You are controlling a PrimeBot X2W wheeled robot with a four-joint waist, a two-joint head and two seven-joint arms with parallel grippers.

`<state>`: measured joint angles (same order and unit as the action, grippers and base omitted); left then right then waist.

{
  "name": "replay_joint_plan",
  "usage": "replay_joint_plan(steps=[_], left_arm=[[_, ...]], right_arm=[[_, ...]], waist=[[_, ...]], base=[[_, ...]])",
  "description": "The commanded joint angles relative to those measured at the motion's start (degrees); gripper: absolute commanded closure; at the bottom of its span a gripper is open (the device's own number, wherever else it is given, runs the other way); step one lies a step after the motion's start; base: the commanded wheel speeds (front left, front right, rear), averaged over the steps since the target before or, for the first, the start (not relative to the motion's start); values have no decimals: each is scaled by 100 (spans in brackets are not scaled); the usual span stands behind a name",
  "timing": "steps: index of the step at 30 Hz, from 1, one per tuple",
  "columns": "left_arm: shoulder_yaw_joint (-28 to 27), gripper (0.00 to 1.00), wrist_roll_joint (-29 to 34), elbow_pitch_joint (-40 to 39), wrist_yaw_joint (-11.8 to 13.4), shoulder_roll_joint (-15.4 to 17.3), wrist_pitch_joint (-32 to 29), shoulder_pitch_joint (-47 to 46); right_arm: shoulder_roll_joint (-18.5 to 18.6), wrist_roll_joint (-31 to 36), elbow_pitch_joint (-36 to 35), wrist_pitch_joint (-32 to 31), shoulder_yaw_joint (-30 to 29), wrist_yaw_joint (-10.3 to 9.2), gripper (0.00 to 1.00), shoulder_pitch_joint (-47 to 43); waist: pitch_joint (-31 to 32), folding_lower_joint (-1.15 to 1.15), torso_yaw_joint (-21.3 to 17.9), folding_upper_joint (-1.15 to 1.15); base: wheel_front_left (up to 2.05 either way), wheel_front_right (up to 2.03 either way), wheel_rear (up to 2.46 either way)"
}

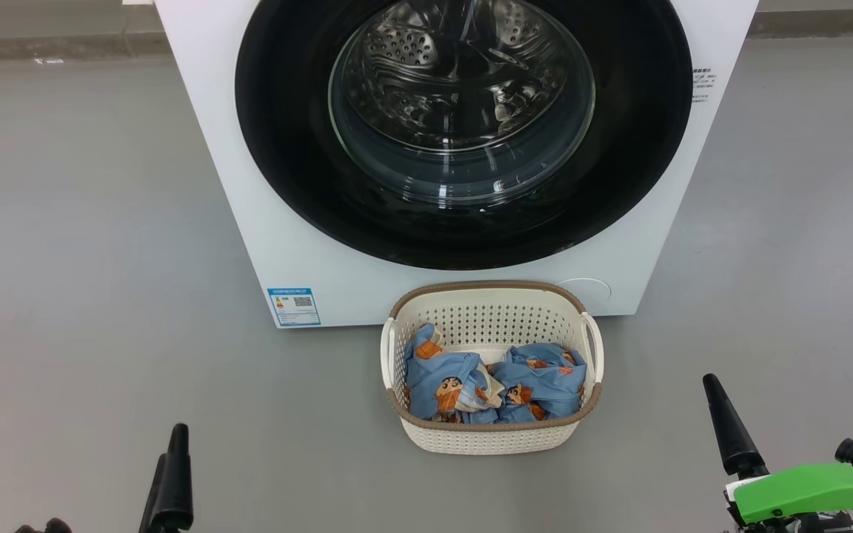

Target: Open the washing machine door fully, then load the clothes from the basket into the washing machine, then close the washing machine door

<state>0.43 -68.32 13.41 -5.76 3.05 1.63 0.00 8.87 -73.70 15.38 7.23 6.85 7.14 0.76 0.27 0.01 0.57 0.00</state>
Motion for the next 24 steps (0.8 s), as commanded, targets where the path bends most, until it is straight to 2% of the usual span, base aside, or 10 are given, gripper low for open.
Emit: replay_joint_plan(steps=[1, 24], left_arm=[[-31, 0, 214, -192, -48, 122, 88, -68], [141, 0, 1918, -219, -86, 190, 469, -13]], right_arm=[[93, 237, -183, 61, 10, 14, 0, 215], [71, 1723, -260, 280, -22, 21, 0, 137]], waist=[[8, 0, 3, 0], [75, 0, 76, 0]], base=[[0, 0, 0], [0, 0, 0]])
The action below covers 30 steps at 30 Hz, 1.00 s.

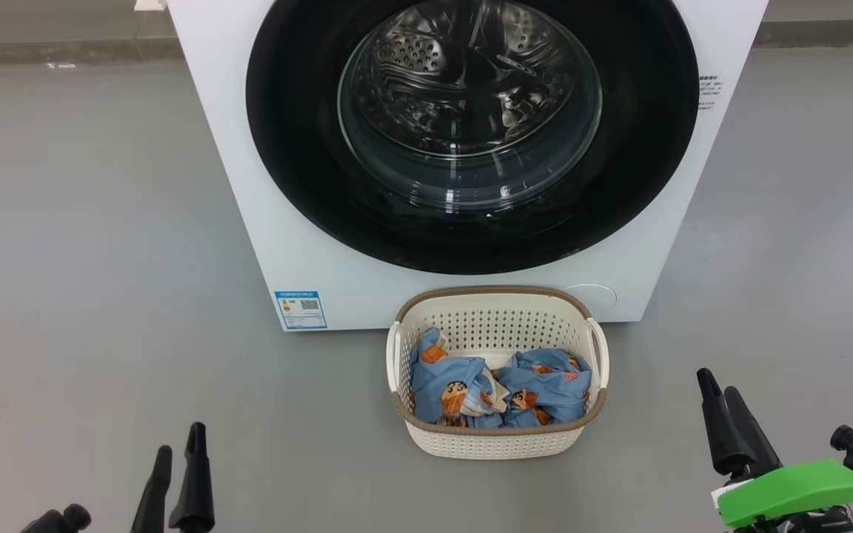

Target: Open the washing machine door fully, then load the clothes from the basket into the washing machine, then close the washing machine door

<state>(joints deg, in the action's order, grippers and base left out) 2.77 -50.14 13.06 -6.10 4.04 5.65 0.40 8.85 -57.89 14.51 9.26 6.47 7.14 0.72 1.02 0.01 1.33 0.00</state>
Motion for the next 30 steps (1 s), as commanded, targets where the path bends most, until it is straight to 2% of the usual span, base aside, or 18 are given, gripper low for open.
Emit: replay_joint_plan(steps=[1, 30], left_arm=[[-86, 0, 167, -189, -53, 94, 84, -51], [141, 0, 1974, -369, -102, 247, 566, -15]], right_arm=[[73, 205, -177, 87, 15, 21, 0, 138], [52, 1995, -310, 363, 20, 29, 0, 123]], waist=[[2, 0, 2, 0], [4, 0, 33, 0]], base=[[0, 0, 0], [0, 0, 0]])
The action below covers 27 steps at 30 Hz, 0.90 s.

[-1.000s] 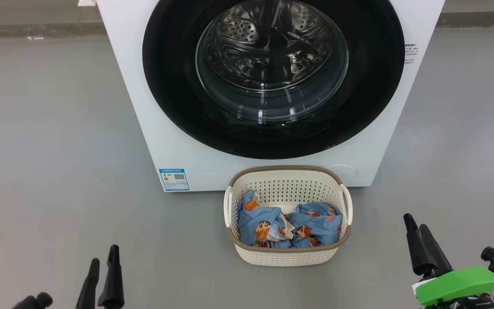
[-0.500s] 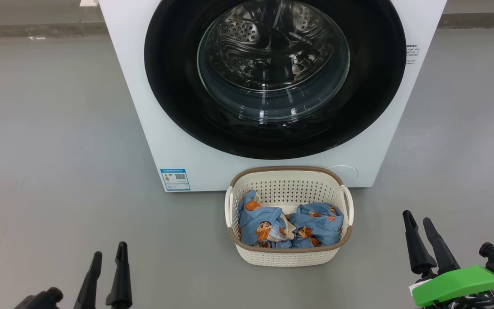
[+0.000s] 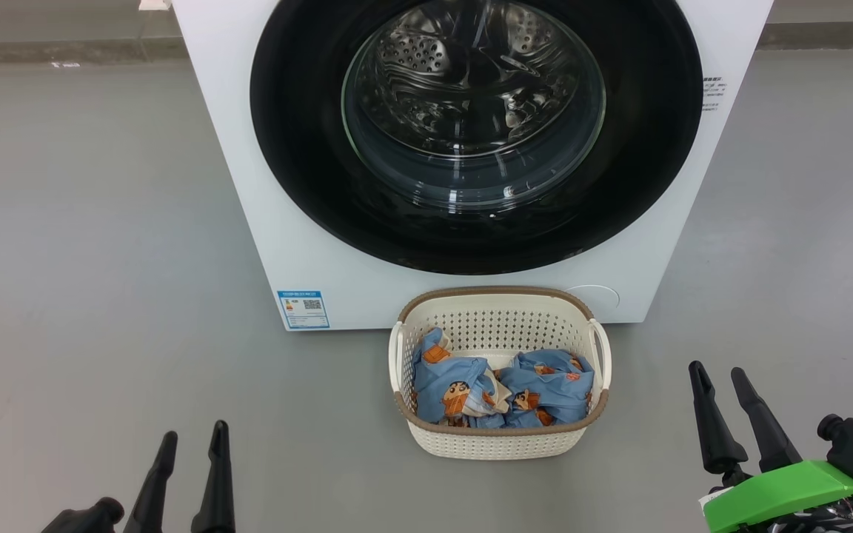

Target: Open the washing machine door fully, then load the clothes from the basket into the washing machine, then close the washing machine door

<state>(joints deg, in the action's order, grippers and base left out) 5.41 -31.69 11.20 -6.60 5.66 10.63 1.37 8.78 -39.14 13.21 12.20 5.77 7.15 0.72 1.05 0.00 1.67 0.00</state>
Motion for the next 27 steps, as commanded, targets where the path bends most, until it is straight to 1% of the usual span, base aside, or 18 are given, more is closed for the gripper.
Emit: replay_joint_plan(steps=[1, 22, 27], left_arm=[[-115, 0, 191, -188, -54, 91, 85, -112], [-34, 0, 1425, -259, -89, 173, 434, -103], [-57, 0, 1413, -222, -89, 172, 437, -118]], right_arm=[[54, 183, -182, 78, 79, 28, 0, 116], [-56, 1669, -63, 278, -203, 34, 0, -191], [-66, 1687, -62, 280, -232, 34, 0, -200]], waist=[[2, 0, -1, 0], [-34, 0, -30, 0], [-54, 0, -54, 0]], base=[[0, 0, 0], [0, 0, 0], [0, 0, 0]])
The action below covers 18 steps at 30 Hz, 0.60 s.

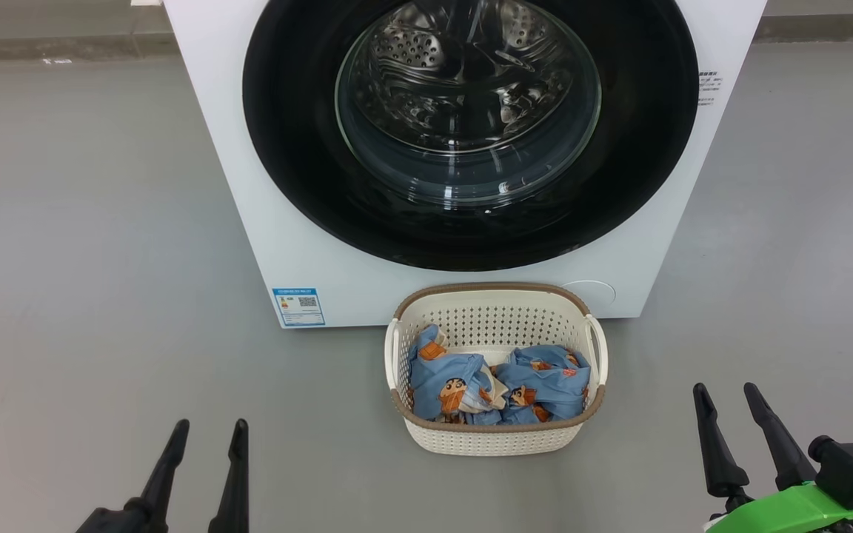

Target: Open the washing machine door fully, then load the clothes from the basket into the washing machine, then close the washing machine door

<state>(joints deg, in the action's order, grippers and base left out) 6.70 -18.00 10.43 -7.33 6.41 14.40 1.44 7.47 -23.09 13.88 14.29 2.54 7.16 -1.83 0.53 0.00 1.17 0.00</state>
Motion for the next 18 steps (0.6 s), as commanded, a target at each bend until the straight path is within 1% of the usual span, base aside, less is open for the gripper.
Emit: replay_joint_plan(steps=[1, 12, 18], left_arm=[[-187, 0, 42, -134, -15, 96, 60, -126], [-213, 0, 66, -50, -15, 85, 60, -145], [-228, 0, 139, -14, -15, 72, 60, -157]], right_arm=[[64, 83, -128, 71, 88, 33, 0, 56], [41, 100, -149, 71, 40, 33, 0, 34], [41, 99, -163, 71, 40, 33, 0, 40]], waist=[[-4, 0, -8, 0], [16, 0, 3, 0], [13, 0, 11, 0]], base=[[0, 0, 0], [0, 0, 0], [22, 22, -45]])
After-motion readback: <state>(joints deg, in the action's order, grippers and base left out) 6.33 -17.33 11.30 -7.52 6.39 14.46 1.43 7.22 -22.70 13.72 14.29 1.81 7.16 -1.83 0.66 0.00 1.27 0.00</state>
